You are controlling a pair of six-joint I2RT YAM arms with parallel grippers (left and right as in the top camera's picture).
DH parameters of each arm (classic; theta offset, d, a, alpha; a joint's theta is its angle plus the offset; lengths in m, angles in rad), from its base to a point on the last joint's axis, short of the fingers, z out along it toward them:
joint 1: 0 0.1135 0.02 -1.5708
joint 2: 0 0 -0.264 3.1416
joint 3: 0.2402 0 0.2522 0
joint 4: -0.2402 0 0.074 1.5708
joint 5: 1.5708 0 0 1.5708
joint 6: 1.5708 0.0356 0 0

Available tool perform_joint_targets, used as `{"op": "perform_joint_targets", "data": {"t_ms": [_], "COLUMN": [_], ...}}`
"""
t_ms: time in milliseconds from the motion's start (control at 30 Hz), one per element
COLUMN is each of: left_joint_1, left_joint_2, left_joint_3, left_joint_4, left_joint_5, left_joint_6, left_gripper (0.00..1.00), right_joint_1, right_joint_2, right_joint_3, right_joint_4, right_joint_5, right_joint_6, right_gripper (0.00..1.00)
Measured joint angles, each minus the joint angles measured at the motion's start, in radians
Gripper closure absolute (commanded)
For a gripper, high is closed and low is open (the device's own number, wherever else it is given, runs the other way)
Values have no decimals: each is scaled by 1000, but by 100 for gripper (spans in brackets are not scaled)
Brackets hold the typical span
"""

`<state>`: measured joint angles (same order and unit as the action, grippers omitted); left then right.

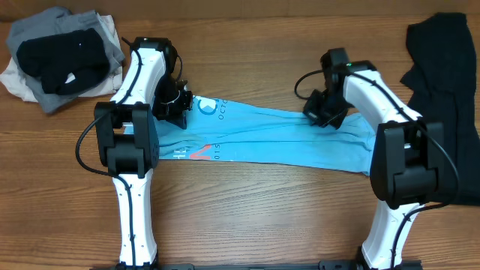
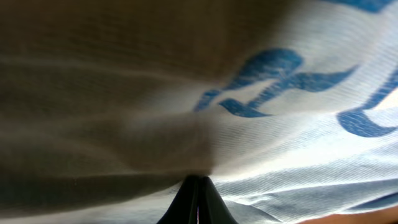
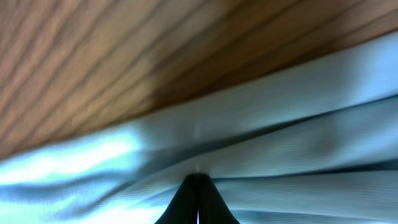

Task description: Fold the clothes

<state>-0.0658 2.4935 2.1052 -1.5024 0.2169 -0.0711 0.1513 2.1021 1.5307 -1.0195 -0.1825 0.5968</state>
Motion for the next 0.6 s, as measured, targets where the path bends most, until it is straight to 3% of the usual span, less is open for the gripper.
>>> {"op": "perform_joint_targets", "data": {"t_ms": [300, 600], "left_joint_1": [0, 35], "left_joint_2": [0, 0], "left_joint_3": [0, 0], "left_joint_4": [7, 22], "left_joint_5": [-50, -69], "left_joint_6": [0, 0], "left_gripper": [94, 96], "right_joint_1": [80, -8], "right_joint_2": [1, 1], "right_joint_3": [-28, -29], "right_joint_4": [-42, -58], "right_joint_5": [34, 136], "right_joint_6": [-33, -40], "right_gripper": [91, 91]}}
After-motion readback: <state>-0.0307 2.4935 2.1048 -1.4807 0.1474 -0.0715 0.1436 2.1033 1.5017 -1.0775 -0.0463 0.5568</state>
